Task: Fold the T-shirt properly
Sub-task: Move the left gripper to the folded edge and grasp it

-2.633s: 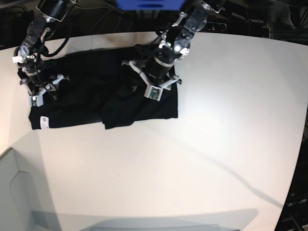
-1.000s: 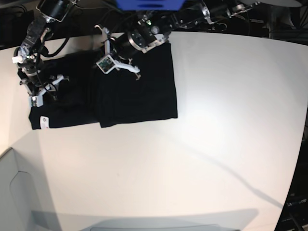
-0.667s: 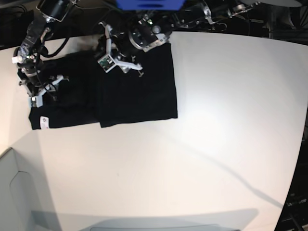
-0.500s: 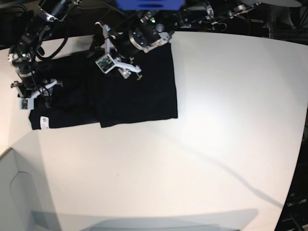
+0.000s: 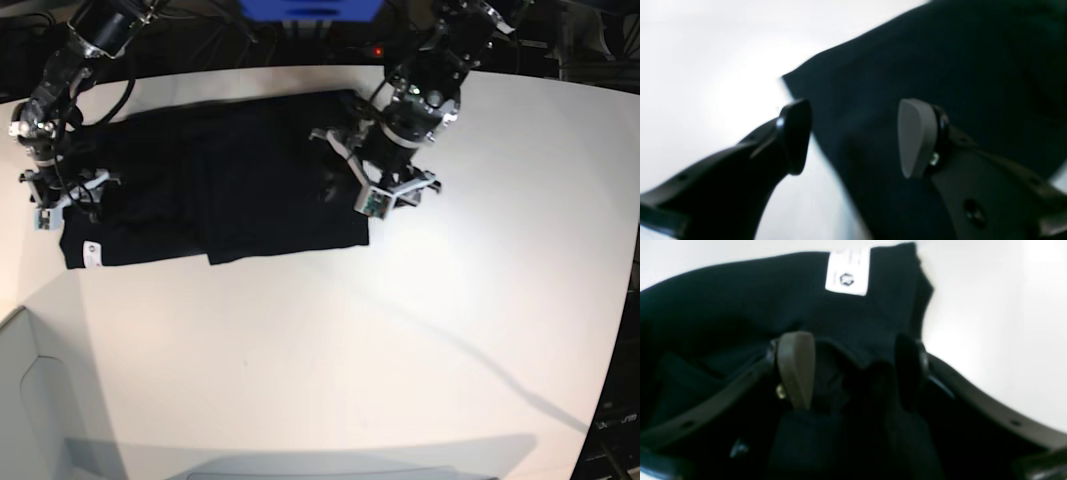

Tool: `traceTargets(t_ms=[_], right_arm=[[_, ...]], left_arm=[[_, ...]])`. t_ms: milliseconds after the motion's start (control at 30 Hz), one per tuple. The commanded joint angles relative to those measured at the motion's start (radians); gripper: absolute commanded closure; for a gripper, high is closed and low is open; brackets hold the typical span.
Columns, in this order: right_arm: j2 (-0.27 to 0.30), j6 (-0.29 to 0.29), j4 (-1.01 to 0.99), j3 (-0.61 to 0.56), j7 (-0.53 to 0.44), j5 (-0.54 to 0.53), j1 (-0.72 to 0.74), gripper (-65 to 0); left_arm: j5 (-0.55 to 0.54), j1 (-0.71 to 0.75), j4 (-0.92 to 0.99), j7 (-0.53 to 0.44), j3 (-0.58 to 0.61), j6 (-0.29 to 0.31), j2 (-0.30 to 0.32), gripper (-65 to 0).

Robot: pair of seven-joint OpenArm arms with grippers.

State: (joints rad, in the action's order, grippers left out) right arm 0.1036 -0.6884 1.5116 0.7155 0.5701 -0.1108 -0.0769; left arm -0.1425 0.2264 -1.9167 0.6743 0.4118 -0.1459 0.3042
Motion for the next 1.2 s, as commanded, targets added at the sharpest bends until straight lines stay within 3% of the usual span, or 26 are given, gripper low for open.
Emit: traceTargets(t_ms=[0, 433, 733, 867, 1033, 1167], right_arm=[[0.018, -0.01, -0.003, 0.006, -0.025, -0.01, 0.015, -38.5], [0.058, -0.01, -0.121, 0.051, -0.023, -0.008, 0.041, -38.5], [0.051, -0.01, -0.176, 0.043, -0.019, -0.01, 0.006, -37.6], [0.04, -0.01, -0.177, 0.013, -0.015, -0.01, -0.017, -27.7], [0.04, -0.01, -0.177, -0.055, -0.012, -0.008, -0.027, 0.0], [0.038, -0.01, -0.148, -0.05, -0.012, -0.013, -0.044, 0.0]], left_arm=[[-0.003, -0.005, 0.004, -0.017, -0.008, 0.001, 0.0, -39.9], [-0.003, -0.031, 0.216, -0.017, -0.072, 0.001, -0.113, -39.9], [-0.003, -0.037, 0.248, -0.017, -0.075, 0.001, -0.118, -39.8], [-0.003, -0.037, 0.248, -0.017, -0.075, 0.001, -0.118, -39.7], [-0.003, -0.037, 0.245, -0.017, -0.075, 0.001, -0.118, -39.7], [-0.003, -0.037, 0.244, -0.017, -0.075, 0.001, -0.112, -39.6]])
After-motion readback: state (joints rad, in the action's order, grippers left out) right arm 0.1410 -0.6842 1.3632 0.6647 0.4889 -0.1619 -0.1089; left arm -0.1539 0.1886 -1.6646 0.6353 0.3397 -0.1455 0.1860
